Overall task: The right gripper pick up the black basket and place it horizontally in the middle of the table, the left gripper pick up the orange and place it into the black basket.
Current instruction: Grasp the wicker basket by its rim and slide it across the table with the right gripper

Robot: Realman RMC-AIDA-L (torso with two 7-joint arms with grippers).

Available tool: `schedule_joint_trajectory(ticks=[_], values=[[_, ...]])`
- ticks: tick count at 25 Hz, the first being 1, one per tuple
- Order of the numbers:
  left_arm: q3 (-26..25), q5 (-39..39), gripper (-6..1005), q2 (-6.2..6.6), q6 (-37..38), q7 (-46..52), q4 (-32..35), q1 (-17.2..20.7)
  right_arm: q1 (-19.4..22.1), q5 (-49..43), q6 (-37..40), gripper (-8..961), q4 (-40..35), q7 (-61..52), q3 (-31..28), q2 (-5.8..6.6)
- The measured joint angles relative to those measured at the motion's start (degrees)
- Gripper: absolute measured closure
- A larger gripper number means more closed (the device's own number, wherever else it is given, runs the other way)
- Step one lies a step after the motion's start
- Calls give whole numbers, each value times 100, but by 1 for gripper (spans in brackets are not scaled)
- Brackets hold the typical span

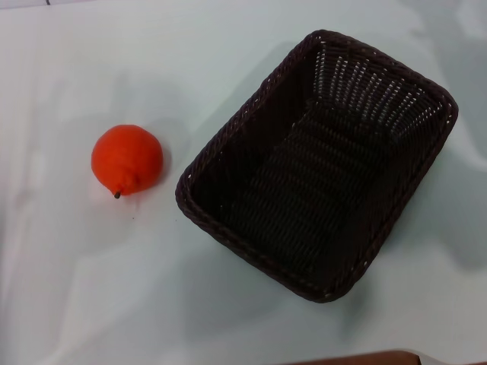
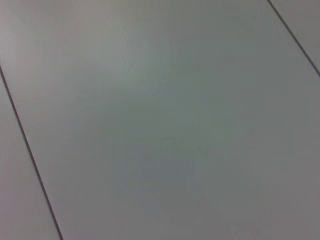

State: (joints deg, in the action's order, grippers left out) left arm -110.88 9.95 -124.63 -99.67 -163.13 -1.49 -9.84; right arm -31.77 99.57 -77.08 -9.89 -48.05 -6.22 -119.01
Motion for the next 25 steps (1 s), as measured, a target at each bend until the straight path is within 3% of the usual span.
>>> schedule_joint_trajectory(ticks=[12,16,19,25], values=[[5,6,83,0,-81,10,26,17,87,-22,-127,144,-251,-112,547,30],[-8,-21,84,0,-81,13,14,3,186,-550,-105,143,-1252,-1184,1555,52],[-20,-32,84,0,-66,14,9,-2,281,-1376,-135,144,-2351,-2772,2333,176],[-23,-38,84,7,-13,16,10,-49,216,-3152,-782,146,-4319,-5512,3024,386]])
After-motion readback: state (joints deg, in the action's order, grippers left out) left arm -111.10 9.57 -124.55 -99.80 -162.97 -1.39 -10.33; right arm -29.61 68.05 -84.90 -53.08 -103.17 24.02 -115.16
